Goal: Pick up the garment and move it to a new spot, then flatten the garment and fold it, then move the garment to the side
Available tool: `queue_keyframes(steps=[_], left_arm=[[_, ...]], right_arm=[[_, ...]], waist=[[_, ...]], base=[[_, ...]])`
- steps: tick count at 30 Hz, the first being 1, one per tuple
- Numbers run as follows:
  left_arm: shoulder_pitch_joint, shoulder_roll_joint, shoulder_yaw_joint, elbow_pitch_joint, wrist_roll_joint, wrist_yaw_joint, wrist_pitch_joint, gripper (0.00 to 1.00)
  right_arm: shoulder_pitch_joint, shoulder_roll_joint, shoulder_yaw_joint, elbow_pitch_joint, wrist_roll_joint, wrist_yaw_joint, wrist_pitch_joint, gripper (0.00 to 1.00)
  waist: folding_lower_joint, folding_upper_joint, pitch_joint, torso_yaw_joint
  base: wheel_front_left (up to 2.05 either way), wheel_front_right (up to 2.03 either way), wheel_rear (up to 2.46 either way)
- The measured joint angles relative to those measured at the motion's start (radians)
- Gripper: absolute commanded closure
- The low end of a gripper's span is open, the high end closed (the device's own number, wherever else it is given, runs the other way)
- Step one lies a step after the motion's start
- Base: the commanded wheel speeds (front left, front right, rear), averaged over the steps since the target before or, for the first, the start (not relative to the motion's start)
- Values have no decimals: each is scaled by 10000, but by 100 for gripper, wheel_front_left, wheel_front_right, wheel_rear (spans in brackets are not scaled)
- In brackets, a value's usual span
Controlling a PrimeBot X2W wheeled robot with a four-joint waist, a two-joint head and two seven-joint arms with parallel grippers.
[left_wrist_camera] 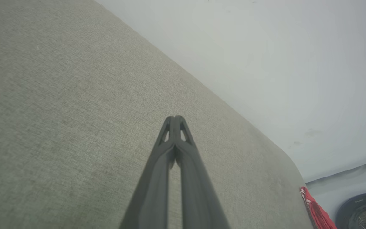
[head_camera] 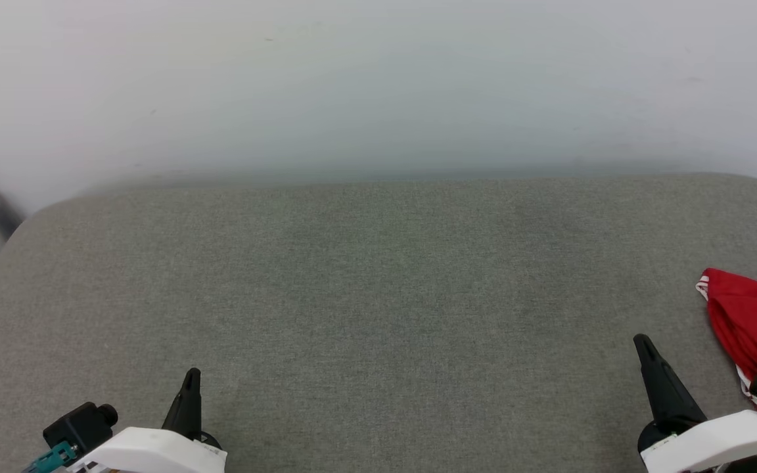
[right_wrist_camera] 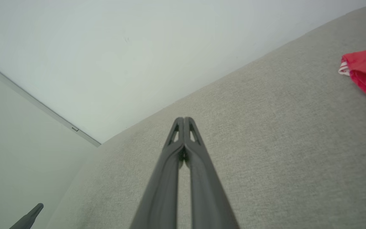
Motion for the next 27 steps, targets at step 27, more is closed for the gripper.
queue_keyframes(steps=[27], left_arm=[[-472,-648,1016,318,-2452,-803,826,100]], right_arm=[[-686,-29,-132,936,3609,-2,-13,100]], waist=[[0,0,140,53]], base=[[0,0,0]])
